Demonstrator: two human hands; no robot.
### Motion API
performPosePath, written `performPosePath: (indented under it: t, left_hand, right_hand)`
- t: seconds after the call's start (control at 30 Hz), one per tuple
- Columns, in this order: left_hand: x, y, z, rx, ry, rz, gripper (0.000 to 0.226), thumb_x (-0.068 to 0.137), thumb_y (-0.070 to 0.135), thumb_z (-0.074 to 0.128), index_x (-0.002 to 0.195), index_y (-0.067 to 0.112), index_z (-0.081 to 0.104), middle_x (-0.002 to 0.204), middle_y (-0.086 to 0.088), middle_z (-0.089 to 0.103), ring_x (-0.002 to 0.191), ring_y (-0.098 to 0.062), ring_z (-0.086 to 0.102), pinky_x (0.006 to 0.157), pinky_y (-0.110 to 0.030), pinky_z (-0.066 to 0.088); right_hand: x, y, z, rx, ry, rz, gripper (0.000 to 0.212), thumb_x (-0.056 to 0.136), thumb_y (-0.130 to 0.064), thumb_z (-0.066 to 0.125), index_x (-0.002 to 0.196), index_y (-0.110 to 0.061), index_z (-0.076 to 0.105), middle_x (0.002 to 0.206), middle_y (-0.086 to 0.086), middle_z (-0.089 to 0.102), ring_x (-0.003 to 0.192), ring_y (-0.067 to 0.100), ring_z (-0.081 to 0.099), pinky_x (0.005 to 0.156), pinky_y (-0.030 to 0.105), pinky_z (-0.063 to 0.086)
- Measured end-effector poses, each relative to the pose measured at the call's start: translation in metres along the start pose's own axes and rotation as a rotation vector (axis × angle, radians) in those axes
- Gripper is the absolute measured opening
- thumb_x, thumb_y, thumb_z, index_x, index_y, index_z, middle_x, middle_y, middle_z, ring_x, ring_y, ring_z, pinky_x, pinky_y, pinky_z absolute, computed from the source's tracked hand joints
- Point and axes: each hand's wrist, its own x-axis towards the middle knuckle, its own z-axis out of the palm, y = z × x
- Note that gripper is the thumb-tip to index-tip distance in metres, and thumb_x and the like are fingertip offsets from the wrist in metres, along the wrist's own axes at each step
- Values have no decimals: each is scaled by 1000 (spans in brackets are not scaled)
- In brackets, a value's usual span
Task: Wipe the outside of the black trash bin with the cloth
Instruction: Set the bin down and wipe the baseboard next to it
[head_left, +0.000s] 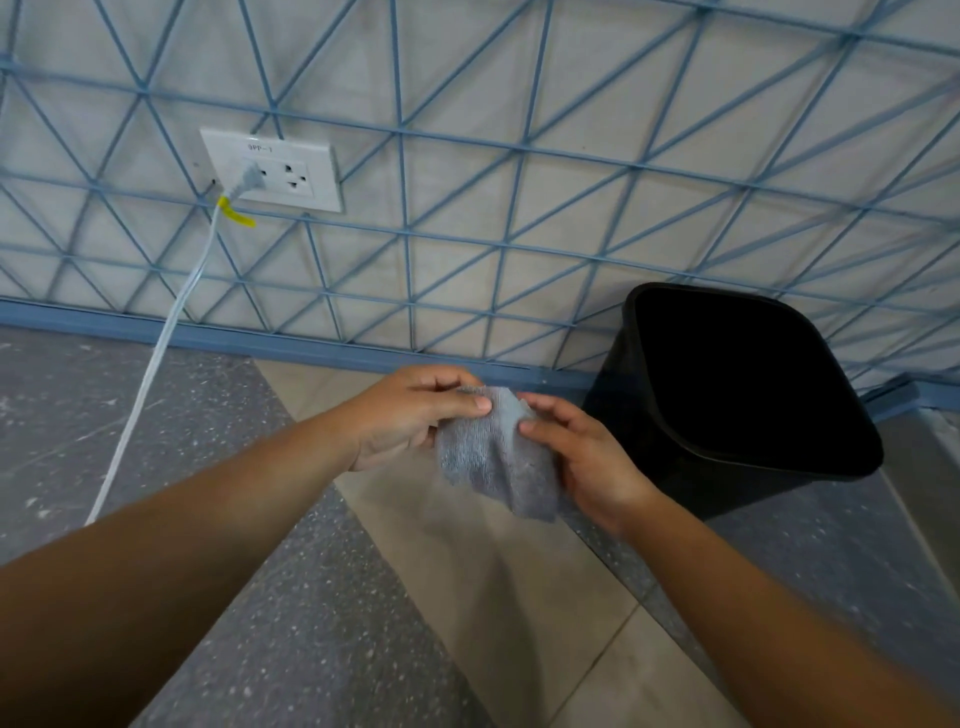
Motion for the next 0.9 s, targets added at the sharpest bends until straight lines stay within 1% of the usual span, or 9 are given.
performPosePath:
  t: [0.13, 0.23, 0.27, 0.33, 0.43, 0.6, 0.67, 0.77, 0.9]
  left_hand:
    - [5, -18, -8, 53, -61, -163, 15, 89, -7, 68, 88, 7, 70, 79, -2, 72, 74, -10, 71, 67, -18, 60]
    - [4, -30, -5, 120, -127, -241, 37, 62, 13, 82, 96, 15, 65, 86, 0, 69, 80, -11, 67, 71, -23, 55]
    - [6, -34, -3, 165, -143, -253, 42, 63, 20, 86, 101, 17, 67, 94, 2, 72, 89, -10, 69, 80, -24, 55]
    - [10, -41, 2, 186, -144, -222, 20, 85, 21, 83, 103, 21, 73, 100, 9, 78, 98, -3, 71, 94, -19, 54]
    - [15, -50, 4, 133, -11, -156, 10, 97, 14, 69, 92, 20, 76, 87, 7, 79, 86, -7, 72, 84, -21, 56]
    - [19, -55, -6, -56, 128, -134, 8, 102, 15, 63, 98, 15, 70, 88, -1, 76, 79, -14, 72, 68, -27, 59]
    - [25, -60, -10, -100, 222, -152, 10, 103, 20, 62, 96, 15, 66, 89, -4, 73, 81, -19, 70, 73, -32, 56]
    - [38, -72, -16, -170, 361, -203, 11, 104, 20, 60, 98, 16, 67, 93, -5, 75, 81, -22, 72, 71, -33, 58]
    - [60, -89, -31, -47, 418, -249, 28, 99, 9, 62, 127, 11, 61, 113, -19, 74, 86, -28, 71, 67, -34, 58]
  right_hand:
    - [8, 9, -2, -195, 49, 2, 38, 84, 5, 64, 121, -5, 59, 108, 19, 67, 88, 19, 66, 72, 22, 55]
    - [11, 10, -4, -385, -89, 16, 45, 81, 5, 68, 123, -5, 56, 96, 18, 66, 82, 19, 64, 73, 23, 52]
    - [12, 10, -3, -445, -137, 20, 48, 79, 5, 71, 124, -6, 56, 94, 15, 64, 80, 16, 62, 73, 22, 51]
    - [15, 10, -2, -528, -152, -2, 51, 76, 3, 75, 122, -8, 55, 95, 9, 60, 80, 10, 60, 74, 18, 49]
    - [21, 12, -5, -555, -58, -46, 44, 76, -1, 76, 115, -10, 56, 99, 2, 59, 89, 6, 58, 80, 16, 47]
    - [20, 31, -24, -467, -186, 215, 31, 71, -11, 80, 101, -14, 70, 95, 4, 74, 88, 19, 71, 77, 27, 55]
    - [27, 43, -26, -306, -110, 229, 24, 75, -11, 74, 99, -14, 71, 96, 6, 75, 90, 22, 71, 81, 31, 55]
    - [48, 56, -19, -67, 79, 219, 11, 82, -8, 67, 91, -15, 68, 86, 6, 73, 80, 20, 70, 68, 26, 54]
    - [93, 75, -10, -274, 339, 219, 8, 85, -16, 69, 89, -18, 63, 90, 8, 68, 77, 21, 65, 64, 31, 53]
